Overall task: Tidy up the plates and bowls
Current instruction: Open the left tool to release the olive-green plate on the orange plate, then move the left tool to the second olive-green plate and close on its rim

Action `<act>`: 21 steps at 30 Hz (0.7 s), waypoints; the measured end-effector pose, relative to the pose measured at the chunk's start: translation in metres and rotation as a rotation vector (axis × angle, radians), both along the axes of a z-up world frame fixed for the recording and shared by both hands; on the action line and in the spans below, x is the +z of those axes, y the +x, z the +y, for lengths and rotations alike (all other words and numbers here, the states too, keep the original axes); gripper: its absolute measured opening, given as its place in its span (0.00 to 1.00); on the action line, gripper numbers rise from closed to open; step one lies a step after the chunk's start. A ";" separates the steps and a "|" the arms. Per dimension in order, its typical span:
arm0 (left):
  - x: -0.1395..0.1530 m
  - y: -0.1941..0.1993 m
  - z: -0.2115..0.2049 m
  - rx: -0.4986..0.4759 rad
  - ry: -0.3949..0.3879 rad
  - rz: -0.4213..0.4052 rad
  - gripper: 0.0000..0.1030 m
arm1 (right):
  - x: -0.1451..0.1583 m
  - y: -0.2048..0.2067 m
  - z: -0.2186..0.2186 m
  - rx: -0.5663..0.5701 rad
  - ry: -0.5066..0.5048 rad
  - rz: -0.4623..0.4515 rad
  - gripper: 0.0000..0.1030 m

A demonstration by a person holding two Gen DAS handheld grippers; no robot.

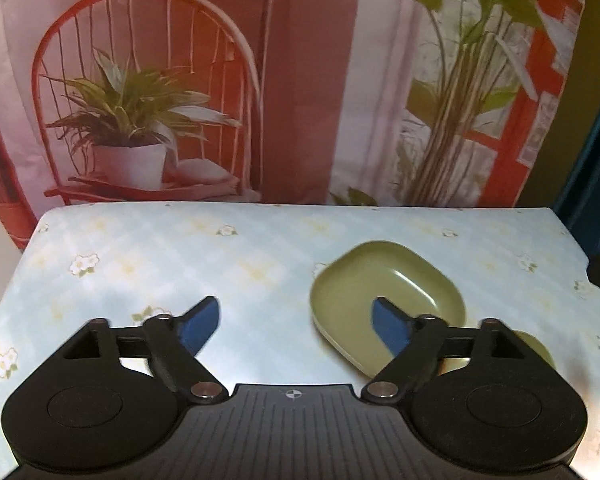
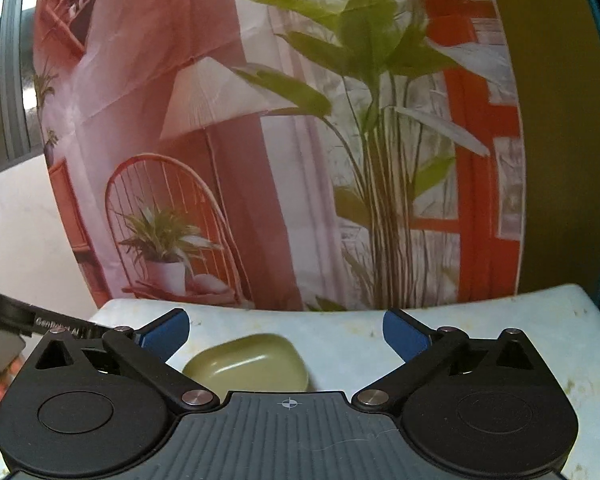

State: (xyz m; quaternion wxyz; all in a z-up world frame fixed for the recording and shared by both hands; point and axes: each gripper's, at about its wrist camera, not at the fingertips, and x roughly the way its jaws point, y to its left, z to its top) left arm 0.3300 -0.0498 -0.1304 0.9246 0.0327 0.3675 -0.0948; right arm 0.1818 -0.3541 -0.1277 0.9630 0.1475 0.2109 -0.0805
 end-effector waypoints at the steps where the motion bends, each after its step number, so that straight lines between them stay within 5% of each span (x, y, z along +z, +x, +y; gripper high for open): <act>1: -0.001 0.001 -0.001 -0.004 -0.001 -0.005 0.90 | 0.000 0.008 -0.001 -0.002 -0.001 0.010 1.00; 7: -0.023 0.017 -0.007 -0.016 -0.014 0.044 1.00 | -0.017 0.046 -0.001 -0.012 -0.020 0.095 1.00; 12: -0.046 0.036 -0.014 0.021 0.037 0.098 1.00 | -0.042 0.070 0.007 0.015 -0.068 0.177 1.00; 19: -0.070 0.055 -0.010 -0.006 -0.018 0.138 0.97 | -0.077 0.103 0.020 0.116 -0.061 0.356 0.99; 21: -0.075 0.055 -0.008 -0.031 -0.053 0.158 0.90 | -0.084 0.108 0.024 0.137 -0.058 0.393 0.87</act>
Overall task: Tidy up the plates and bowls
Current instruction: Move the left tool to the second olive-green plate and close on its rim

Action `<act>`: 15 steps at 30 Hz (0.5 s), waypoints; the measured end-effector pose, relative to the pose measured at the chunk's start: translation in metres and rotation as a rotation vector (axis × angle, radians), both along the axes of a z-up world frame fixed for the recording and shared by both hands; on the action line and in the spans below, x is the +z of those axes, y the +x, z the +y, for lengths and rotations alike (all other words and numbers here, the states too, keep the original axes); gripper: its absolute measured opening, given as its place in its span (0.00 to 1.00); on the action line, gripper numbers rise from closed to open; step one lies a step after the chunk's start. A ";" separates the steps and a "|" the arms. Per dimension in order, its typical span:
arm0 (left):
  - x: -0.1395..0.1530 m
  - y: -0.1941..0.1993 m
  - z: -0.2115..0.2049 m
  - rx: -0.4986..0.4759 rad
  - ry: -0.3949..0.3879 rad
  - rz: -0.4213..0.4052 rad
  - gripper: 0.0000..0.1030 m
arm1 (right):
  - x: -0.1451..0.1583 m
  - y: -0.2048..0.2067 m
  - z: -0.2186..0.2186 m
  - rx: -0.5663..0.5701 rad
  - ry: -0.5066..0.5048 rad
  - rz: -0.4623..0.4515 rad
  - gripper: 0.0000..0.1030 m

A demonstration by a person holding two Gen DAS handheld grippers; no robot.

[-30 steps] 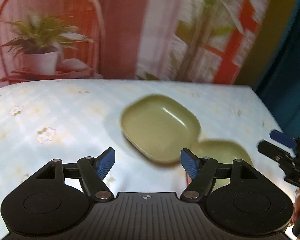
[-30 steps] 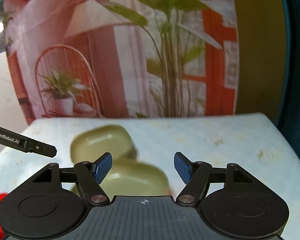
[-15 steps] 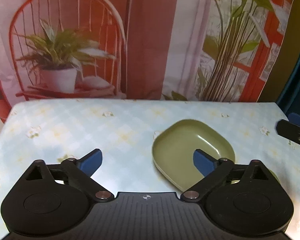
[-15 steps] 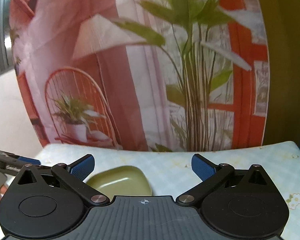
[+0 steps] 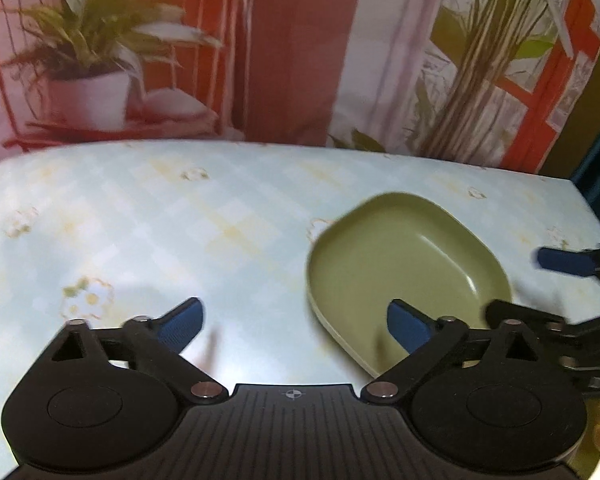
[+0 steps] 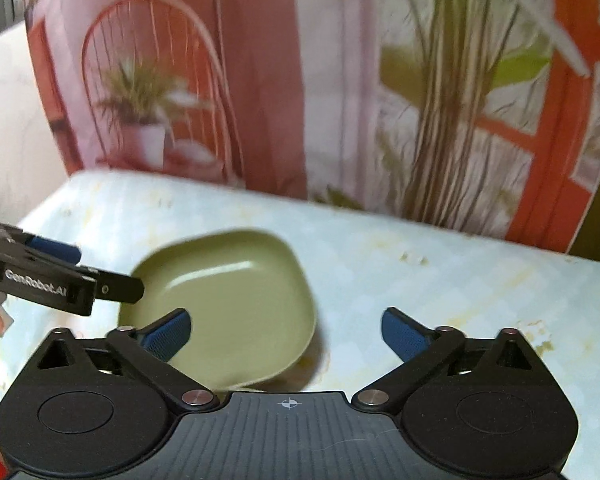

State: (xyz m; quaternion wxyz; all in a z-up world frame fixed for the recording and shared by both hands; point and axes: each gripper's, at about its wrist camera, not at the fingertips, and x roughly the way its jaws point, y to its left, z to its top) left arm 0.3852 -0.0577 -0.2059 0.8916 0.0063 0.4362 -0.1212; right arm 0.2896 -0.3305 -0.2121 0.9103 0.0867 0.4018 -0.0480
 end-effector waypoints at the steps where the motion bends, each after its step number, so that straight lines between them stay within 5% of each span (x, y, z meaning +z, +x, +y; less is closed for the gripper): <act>1: -0.002 -0.001 0.000 -0.013 -0.014 0.012 0.82 | -0.003 0.002 0.001 0.012 0.010 0.014 0.85; 7: -0.013 -0.001 0.004 -0.036 -0.119 0.096 0.50 | -0.016 0.011 0.007 0.046 0.033 0.072 0.70; 15: -0.018 -0.006 0.001 -0.065 -0.166 0.103 0.28 | -0.023 0.012 0.005 0.030 0.070 0.101 0.50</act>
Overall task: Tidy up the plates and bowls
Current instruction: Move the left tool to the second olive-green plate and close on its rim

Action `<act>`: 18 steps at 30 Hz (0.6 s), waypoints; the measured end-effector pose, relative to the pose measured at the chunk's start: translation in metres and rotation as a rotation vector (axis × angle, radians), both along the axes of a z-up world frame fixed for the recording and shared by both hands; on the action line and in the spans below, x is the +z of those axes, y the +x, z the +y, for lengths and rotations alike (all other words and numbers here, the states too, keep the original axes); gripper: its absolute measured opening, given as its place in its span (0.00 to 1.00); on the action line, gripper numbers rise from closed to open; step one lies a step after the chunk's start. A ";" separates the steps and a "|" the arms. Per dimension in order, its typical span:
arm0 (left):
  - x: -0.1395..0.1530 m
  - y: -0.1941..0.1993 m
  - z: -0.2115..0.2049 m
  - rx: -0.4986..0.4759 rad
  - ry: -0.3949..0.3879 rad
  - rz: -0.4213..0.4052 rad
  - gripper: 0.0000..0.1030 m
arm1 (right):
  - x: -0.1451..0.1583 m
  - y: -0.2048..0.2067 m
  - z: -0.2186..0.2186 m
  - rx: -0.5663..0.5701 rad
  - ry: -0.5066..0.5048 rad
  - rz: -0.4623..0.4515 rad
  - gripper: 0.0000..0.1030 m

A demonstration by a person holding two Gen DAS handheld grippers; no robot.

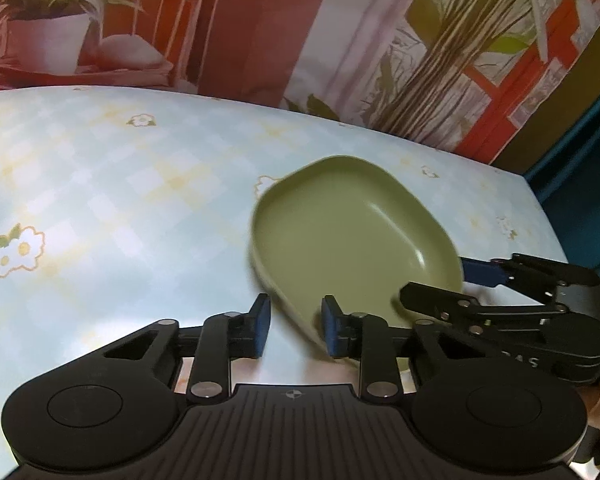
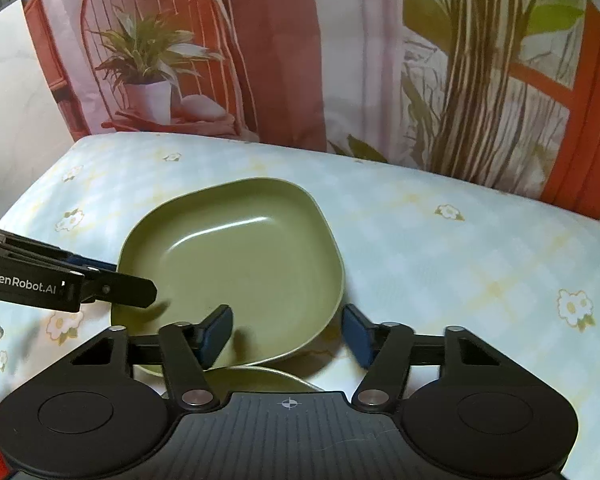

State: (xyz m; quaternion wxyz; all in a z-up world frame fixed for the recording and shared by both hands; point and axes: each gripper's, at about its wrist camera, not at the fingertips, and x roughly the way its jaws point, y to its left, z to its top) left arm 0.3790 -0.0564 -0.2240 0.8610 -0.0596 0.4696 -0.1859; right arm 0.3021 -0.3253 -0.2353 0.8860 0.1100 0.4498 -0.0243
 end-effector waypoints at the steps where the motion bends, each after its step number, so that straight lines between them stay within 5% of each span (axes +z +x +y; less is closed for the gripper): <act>1: 0.002 -0.002 -0.002 -0.003 0.015 -0.013 0.28 | 0.000 0.000 -0.001 -0.003 0.001 -0.002 0.49; 6: 0.017 -0.006 -0.005 -0.013 0.035 -0.078 0.28 | 0.004 -0.005 -0.001 -0.037 -0.014 -0.038 0.39; 18: 0.048 -0.024 -0.018 -0.061 0.049 -0.160 0.28 | 0.043 -0.036 -0.004 -0.109 0.020 -0.166 0.36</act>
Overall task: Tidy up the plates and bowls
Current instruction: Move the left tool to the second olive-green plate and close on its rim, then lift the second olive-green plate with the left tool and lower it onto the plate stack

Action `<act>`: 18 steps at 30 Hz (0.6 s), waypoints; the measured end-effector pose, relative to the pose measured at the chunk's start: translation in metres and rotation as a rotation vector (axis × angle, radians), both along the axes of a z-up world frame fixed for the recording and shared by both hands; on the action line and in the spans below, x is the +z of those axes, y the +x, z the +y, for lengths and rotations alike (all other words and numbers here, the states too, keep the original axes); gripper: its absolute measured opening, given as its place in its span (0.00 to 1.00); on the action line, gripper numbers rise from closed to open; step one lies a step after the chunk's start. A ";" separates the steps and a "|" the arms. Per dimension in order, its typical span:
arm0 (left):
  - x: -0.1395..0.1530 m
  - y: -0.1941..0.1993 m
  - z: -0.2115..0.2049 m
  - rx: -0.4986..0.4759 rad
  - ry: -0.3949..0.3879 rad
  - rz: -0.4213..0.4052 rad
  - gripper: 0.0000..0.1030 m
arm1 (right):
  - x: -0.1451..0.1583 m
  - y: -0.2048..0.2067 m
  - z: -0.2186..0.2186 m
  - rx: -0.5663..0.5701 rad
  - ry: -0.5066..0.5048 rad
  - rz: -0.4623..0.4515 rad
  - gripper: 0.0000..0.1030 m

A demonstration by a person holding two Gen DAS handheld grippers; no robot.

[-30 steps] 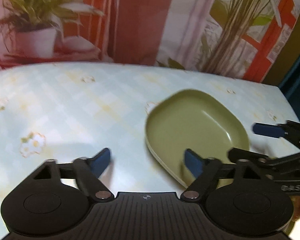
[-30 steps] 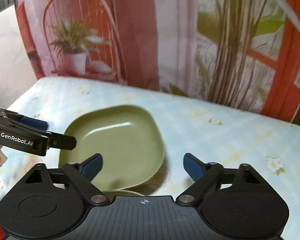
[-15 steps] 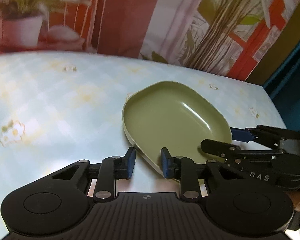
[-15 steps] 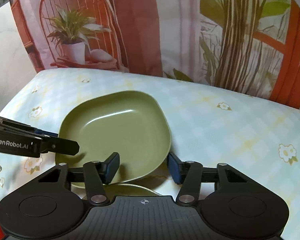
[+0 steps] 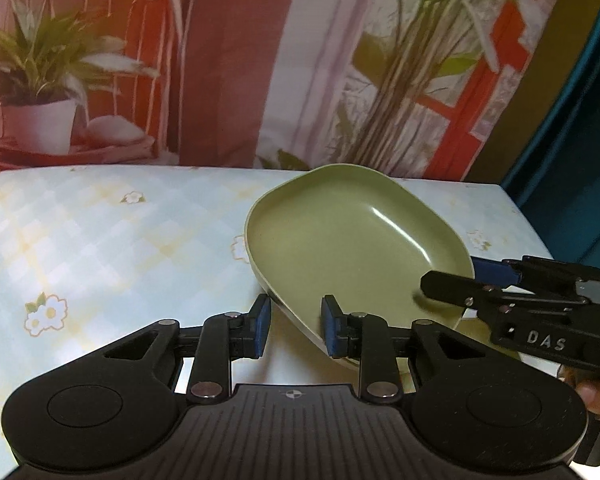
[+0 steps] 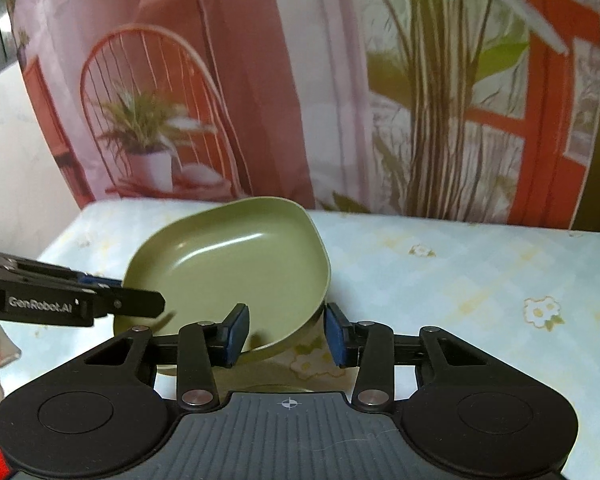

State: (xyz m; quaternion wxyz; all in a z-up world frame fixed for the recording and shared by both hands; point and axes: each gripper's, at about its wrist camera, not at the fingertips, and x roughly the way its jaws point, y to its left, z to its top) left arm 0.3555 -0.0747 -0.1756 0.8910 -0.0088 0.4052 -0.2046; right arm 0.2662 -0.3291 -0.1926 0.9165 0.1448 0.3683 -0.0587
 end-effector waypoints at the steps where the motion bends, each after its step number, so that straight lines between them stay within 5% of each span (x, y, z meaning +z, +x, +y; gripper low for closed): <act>1: 0.002 -0.003 -0.002 -0.011 0.000 -0.005 0.28 | 0.005 -0.005 0.000 -0.009 0.001 -0.009 0.35; 18: 0.009 -0.059 -0.032 -0.135 0.026 -0.026 0.28 | 0.023 -0.116 0.011 -0.108 0.061 -0.039 0.27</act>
